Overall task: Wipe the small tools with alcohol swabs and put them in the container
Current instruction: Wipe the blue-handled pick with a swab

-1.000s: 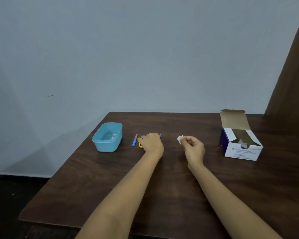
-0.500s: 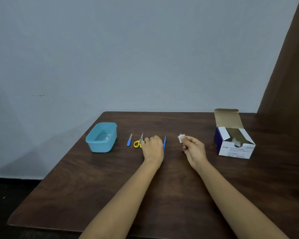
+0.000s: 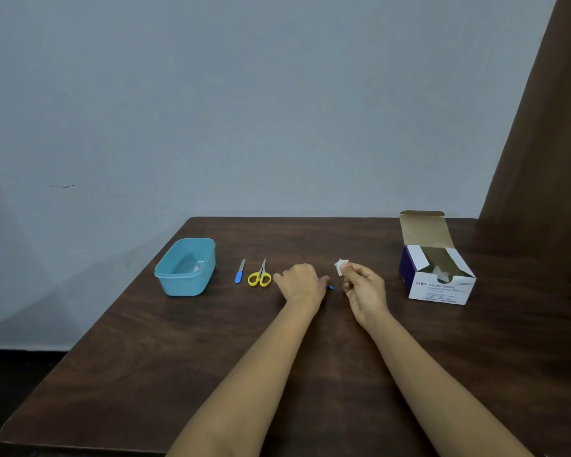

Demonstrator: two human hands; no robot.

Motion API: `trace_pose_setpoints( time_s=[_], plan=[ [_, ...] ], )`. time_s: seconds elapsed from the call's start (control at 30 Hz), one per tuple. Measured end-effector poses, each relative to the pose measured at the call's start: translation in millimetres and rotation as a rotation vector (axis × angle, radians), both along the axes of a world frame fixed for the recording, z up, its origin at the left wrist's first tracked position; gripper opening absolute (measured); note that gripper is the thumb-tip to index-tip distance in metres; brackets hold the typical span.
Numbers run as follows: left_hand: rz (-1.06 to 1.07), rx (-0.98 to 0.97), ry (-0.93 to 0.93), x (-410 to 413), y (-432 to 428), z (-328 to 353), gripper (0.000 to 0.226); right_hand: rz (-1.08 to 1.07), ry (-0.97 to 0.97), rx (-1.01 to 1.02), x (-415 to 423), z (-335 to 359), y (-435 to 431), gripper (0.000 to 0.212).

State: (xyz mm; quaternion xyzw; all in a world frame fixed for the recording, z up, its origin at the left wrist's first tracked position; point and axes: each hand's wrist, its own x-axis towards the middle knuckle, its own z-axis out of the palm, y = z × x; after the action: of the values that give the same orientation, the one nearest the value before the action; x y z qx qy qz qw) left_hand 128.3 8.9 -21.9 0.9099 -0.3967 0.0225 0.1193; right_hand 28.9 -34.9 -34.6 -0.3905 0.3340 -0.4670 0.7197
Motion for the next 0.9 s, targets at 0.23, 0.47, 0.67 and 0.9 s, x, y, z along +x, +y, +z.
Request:
trace_pose_setpoints(
  time_s=[0.23,0.47,0.67,0.9],
  plan=[
    [0.078,0.070,0.148,-0.1,-5.0,12.1,0.034,-0.002,-0.085,0.084,-4.0,2.3,-1.2,0.010],
    [-0.038,0.088,0.136,-1.4,8.2,8.5,0.033,0.006,-0.101,0.057,-3.5,3.3,-0.9,0.010],
    [-0.130,-0.260,0.390,-2.5,43.5,6.1,0.017,0.080,-0.054,-0.089,-6.3,3.5,0.7,0.023],
    [-0.340,-0.472,0.400,-1.3,72.4,-17.3,0.015,0.098,0.011,-0.211,-9.8,5.4,3.6,0.017]
  ],
)
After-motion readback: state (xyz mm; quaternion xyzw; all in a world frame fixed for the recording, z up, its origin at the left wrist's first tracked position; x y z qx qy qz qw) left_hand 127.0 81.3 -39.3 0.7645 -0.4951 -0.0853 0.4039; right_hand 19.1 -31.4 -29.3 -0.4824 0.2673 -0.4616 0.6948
